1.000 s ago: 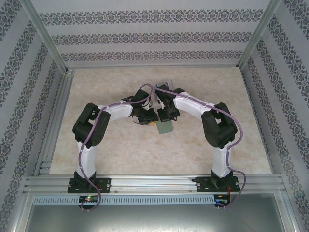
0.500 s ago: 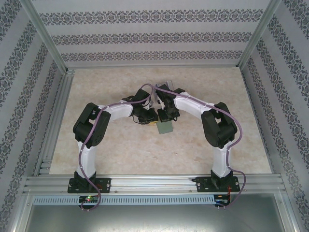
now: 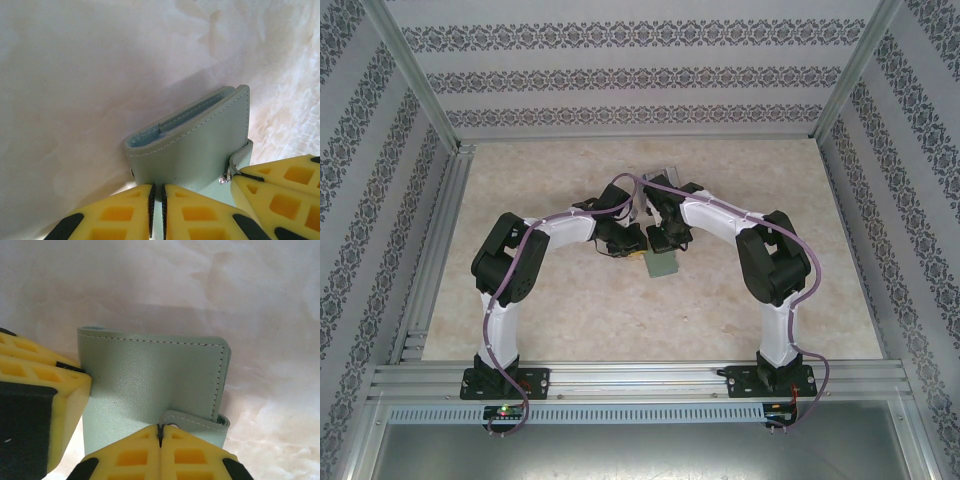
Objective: Put the credit cards into the card holder
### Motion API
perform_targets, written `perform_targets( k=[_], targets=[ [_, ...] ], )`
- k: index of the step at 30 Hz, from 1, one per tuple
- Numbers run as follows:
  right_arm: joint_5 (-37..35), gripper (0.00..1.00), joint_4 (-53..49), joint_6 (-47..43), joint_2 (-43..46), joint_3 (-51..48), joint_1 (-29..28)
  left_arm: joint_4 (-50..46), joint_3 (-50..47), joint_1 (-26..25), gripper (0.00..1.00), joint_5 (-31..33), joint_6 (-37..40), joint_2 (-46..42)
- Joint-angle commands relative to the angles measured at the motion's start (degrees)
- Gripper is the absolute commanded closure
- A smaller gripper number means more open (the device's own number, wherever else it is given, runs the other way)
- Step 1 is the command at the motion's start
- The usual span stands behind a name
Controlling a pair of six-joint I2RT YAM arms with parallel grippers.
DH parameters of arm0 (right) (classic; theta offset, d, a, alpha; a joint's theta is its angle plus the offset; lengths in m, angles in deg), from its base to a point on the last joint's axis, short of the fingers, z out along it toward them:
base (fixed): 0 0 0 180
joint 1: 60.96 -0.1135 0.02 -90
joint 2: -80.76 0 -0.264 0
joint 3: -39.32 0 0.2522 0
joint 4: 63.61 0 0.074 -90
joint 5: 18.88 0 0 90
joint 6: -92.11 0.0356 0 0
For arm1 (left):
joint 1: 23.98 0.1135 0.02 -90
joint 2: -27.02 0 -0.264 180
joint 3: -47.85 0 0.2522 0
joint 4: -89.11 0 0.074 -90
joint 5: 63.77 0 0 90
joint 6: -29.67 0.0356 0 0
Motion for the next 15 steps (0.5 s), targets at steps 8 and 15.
perform_targets(
  k=[8, 15],
  targets=[
    [4.1, 0.95, -3.9, -1.8, -1.9, -0.8, 0.2, -0.7, 1.7, -1.1, 0.85, 0.9, 0.4, 1.7],
    [5.4, 0.95, -3.5, -2.0, -0.7, -1.6, 0.1, -0.8, 1.3, -1.1, 0.85, 1.2, 0.3, 1.7]
  ],
)
